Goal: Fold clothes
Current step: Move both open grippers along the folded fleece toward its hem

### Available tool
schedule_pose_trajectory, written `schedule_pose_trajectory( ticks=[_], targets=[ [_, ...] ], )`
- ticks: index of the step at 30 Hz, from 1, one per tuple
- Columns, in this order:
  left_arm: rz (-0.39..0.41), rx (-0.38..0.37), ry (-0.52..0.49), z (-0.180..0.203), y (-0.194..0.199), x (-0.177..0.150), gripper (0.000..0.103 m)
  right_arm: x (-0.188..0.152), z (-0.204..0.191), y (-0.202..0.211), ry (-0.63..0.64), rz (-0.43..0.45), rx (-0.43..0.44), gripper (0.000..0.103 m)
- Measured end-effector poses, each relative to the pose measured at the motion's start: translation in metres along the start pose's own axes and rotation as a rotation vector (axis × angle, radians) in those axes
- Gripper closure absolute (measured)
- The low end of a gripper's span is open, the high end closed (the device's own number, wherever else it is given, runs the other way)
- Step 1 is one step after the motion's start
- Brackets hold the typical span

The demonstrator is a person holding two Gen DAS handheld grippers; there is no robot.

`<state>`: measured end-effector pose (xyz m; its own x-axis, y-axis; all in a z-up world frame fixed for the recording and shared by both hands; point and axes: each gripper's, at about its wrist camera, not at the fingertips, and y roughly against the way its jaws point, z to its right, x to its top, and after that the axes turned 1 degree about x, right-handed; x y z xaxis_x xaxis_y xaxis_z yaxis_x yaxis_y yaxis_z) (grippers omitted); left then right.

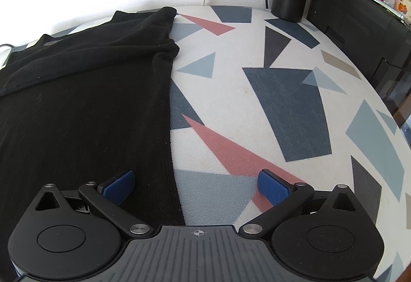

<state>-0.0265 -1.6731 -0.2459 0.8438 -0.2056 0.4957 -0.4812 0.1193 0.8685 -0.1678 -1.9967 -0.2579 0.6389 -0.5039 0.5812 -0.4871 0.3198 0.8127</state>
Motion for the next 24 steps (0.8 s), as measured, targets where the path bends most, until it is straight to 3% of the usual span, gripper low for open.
schedule_pose_trajectory(
  ticks=[5,10,18,24],
  targets=[
    [-0.020,-0.021,-0.041,-0.002,-0.001,0.000,0.000,0.000,-0.001,0.000,-0.009,0.001,-0.011,0.001],
    [-0.049,-0.021,-0.052,-0.001,-0.004,0.004,0.000,-0.010,-0.002,0.001,-0.009,0.072,-0.012,0.001],
    [0.030,-0.081,-0.150,-0.009,-0.005,-0.002,0.000,-0.014,-0.005,0.003,-0.042,0.114,-0.035,0.001],
    [0.024,-0.111,-0.240,-0.008,-0.004,-0.002,0.000,-0.010,-0.003,0.004,-0.051,0.094,-0.020,0.001]
  ],
)
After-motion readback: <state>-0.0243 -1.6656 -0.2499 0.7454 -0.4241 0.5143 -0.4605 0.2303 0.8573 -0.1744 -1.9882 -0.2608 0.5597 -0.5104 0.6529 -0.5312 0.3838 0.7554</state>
